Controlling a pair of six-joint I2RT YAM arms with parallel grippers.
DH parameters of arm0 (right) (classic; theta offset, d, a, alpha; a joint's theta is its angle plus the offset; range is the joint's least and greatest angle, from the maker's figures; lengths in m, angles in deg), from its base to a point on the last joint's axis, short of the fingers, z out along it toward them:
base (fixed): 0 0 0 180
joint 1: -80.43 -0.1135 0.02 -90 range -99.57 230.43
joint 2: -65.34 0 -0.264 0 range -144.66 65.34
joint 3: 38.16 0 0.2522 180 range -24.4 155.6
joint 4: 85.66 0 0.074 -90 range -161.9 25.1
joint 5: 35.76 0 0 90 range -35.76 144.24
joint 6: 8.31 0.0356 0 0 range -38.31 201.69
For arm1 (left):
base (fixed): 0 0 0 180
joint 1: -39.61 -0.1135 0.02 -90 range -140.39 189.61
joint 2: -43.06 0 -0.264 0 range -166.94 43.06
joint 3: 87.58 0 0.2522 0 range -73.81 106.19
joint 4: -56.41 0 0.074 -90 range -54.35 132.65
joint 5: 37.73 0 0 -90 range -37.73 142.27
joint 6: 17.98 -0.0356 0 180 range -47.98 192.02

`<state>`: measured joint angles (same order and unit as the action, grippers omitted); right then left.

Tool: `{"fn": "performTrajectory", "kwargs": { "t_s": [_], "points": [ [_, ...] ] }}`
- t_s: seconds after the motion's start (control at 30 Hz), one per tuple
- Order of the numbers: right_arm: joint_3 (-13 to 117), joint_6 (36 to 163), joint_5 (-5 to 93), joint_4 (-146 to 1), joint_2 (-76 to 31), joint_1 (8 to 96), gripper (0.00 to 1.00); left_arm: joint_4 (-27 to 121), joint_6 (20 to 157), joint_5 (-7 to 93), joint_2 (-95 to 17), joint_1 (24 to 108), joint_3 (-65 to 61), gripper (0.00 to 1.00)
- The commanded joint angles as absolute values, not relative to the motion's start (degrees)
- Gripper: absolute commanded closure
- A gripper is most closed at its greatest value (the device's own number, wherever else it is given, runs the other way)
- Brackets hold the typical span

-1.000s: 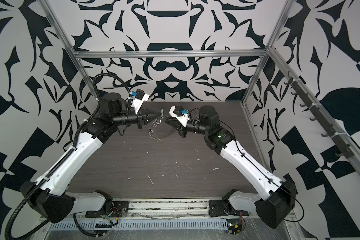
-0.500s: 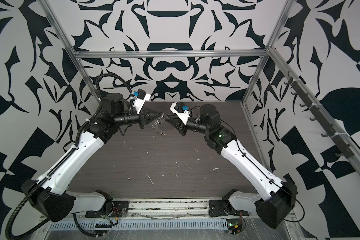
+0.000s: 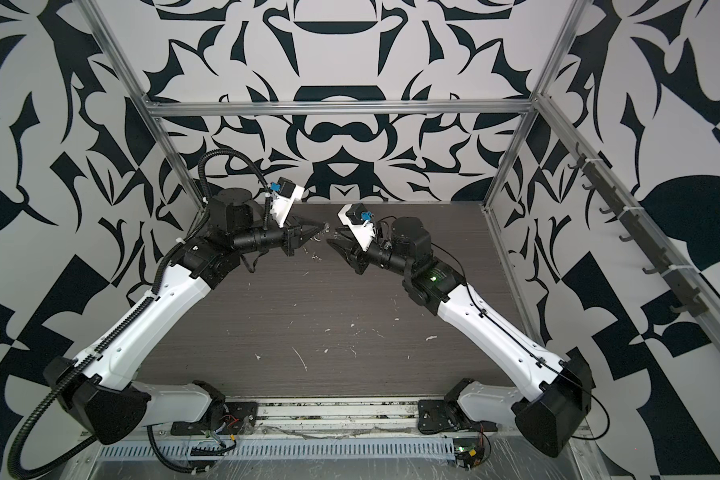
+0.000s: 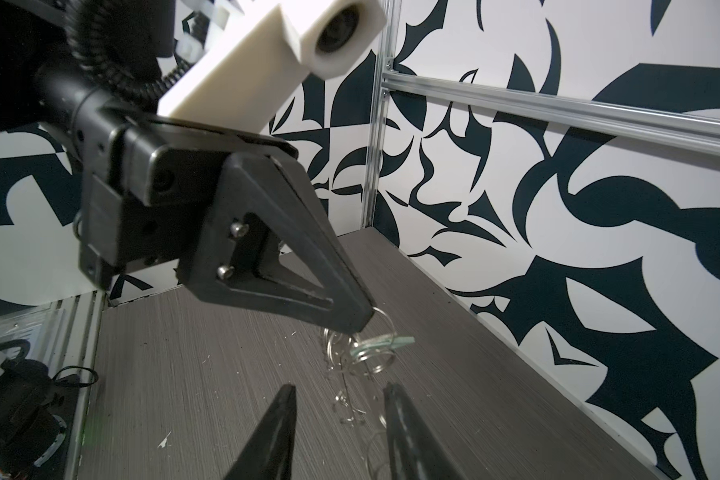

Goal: Remove the keys from the keyring

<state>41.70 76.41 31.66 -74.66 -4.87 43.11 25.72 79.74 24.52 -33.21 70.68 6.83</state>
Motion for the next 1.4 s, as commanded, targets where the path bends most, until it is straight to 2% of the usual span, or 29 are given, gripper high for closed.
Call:
{"fn": "performTrajectory", "kwargs": {
  "t_s": [0.0, 0.3, 0.53, 1.07, 1.37],
  "points": [
    [41.65, 77.65, 33.68, -79.07, -5.00, 42.46, 0.60, 27.72, 80.69, 25.16, -33.26, 71.15, 7.22, 1.00],
    [43.27, 77.23, 36.10, -78.87, -6.88, 42.39, 0.62, 27.40, 80.49, 25.34, -33.36, 71.64, 7.66, 1.00],
    [44.57, 76.06, 38.03, -78.07, -7.91, 42.38, 0.71, 27.17, 80.07, 25.32, -32.94, 71.76, 7.43, 1.00],
    [47.36, 76.03, 41.21, -74.45, -8.06, 42.37, 0.75, 27.08, 79.56, 25.71, -32.61, 71.78, 7.19, 1.00],
    [49.42, 75.02, 42.54, -72.00, -9.04, 42.37, 0.80, 27.55, 79.25, 25.97, -32.48, 71.78, 7.09, 1.00]
  ]
}}
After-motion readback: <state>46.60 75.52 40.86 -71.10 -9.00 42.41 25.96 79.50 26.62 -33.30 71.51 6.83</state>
